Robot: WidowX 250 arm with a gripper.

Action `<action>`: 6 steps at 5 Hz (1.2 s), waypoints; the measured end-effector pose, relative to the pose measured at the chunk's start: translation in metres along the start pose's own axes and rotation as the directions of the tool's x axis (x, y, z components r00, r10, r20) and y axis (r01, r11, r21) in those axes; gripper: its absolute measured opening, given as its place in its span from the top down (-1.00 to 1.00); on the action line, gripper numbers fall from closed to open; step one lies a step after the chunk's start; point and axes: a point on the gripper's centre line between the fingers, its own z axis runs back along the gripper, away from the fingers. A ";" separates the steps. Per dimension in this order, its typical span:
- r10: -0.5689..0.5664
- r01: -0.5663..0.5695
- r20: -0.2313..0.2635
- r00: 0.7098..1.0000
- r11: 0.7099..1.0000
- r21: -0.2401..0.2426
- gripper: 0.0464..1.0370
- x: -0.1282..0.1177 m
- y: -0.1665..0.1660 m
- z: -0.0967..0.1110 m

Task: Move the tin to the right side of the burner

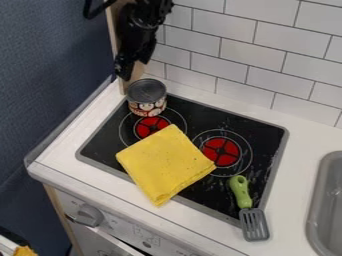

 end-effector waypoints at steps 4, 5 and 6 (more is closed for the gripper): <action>-0.040 0.045 -0.062 0.997 0.995 0.091 -0.93 -0.017 0.032 -0.019; -0.039 0.050 -0.102 0.994 0.993 0.108 -0.93 -0.028 0.039 -0.022; -0.064 0.080 -0.141 0.988 0.991 0.110 -0.93 -0.048 0.041 -0.020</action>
